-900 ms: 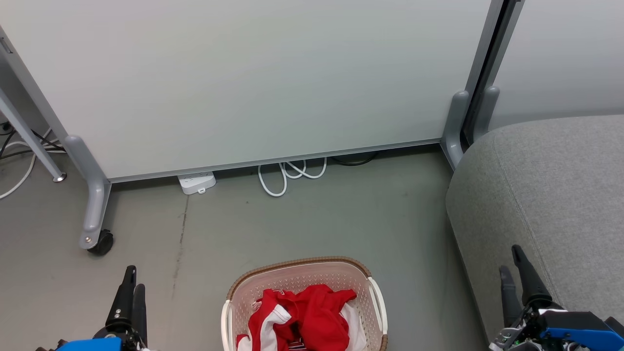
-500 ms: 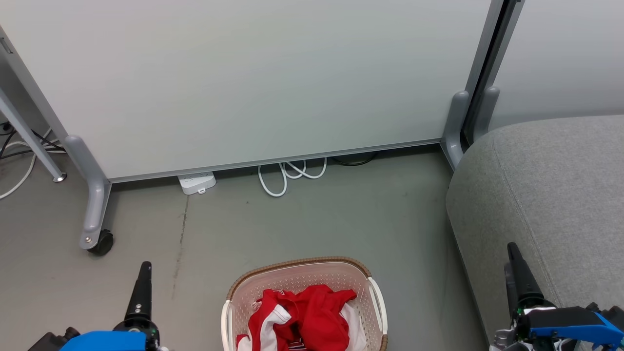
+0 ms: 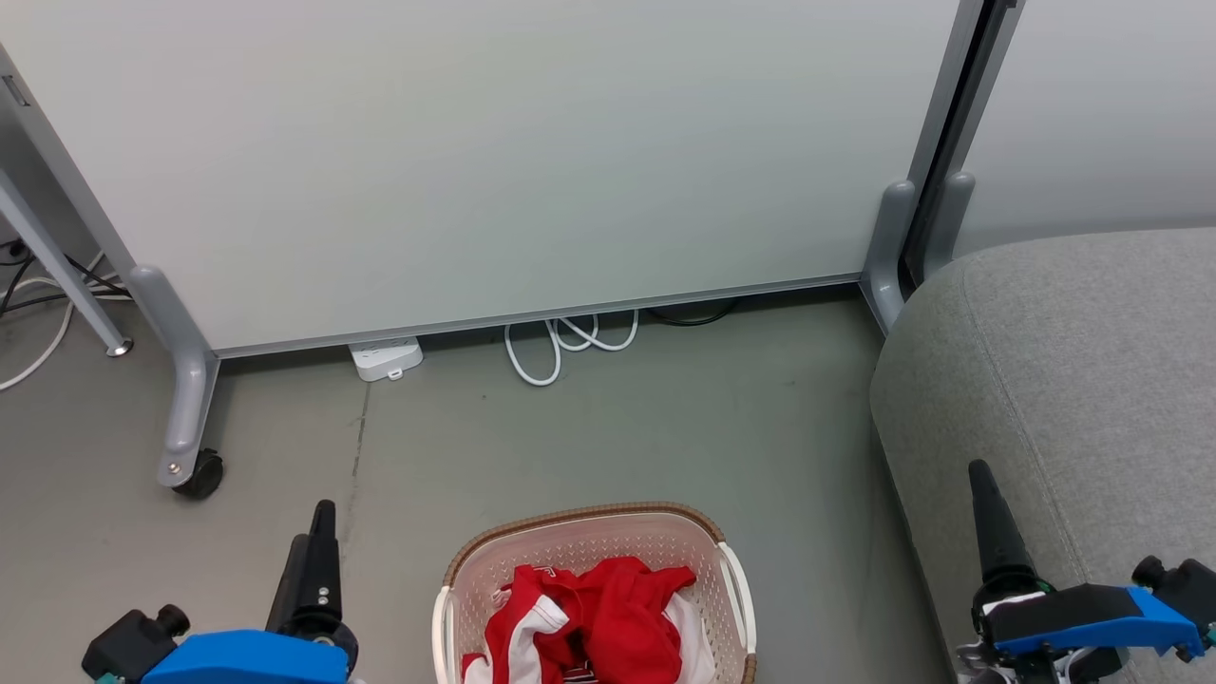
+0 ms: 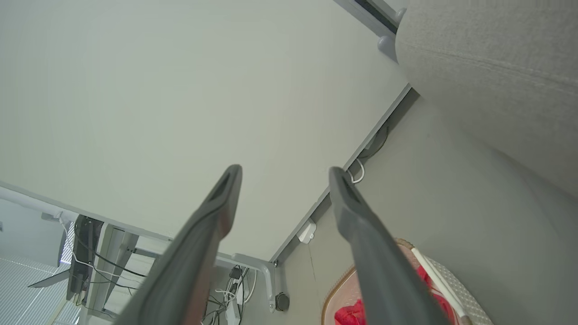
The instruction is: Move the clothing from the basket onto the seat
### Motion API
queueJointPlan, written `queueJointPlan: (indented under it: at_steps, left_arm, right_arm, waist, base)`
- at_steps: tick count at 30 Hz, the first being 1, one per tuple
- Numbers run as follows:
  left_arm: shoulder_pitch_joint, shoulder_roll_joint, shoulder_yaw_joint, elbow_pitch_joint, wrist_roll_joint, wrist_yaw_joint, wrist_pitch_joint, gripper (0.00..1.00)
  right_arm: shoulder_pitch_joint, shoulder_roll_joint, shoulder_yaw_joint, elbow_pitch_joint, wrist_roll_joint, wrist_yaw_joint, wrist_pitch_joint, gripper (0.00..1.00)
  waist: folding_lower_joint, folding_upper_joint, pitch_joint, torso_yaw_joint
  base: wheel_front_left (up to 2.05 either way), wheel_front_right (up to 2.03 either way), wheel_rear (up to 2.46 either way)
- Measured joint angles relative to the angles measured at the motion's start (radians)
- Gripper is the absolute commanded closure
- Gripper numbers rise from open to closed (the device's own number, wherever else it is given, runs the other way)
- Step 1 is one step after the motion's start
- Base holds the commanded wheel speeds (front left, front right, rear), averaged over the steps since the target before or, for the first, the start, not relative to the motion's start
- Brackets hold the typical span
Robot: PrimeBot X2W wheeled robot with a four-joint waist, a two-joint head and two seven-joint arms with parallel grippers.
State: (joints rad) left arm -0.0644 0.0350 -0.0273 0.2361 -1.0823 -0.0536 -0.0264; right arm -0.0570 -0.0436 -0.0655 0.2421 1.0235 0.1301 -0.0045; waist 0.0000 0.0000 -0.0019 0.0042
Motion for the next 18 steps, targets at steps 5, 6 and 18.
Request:
queueJointPlan:
  at_steps: [5, 6, 18]
  left_arm:
    - [0.0, 0.001, -0.021, -0.007, 0.095, 0.004, -0.019, 0.0]
    - [0.0, 0.002, -0.024, -0.009, 0.111, 0.007, -0.021, 0.0]
    - [0.0, 0.004, -0.062, -0.012, 0.284, 0.019, -0.061, 0.0]
  right_arm:
    - [0.0, 0.0, 0.004, -0.012, -0.08, 0.0, -0.001, 0.0]
    - [0.001, 0.0, 0.005, -0.015, -0.094, 0.0, -0.002, 0.0]
    - [0.007, -0.001, 0.019, -0.034, -0.267, 0.0, -0.016, 0.0]
  waist:
    - [0.0, 0.0, -0.002, 0.0]
    - [0.0, 0.0, -0.002, 0.0]
    - [0.0, 0.0, -0.001, -0.001]
  base:
    - [0.0, 0.0, 0.0]
    - [0.0, 0.0, 0.0]
    - [0.0, 0.0, 0.0]
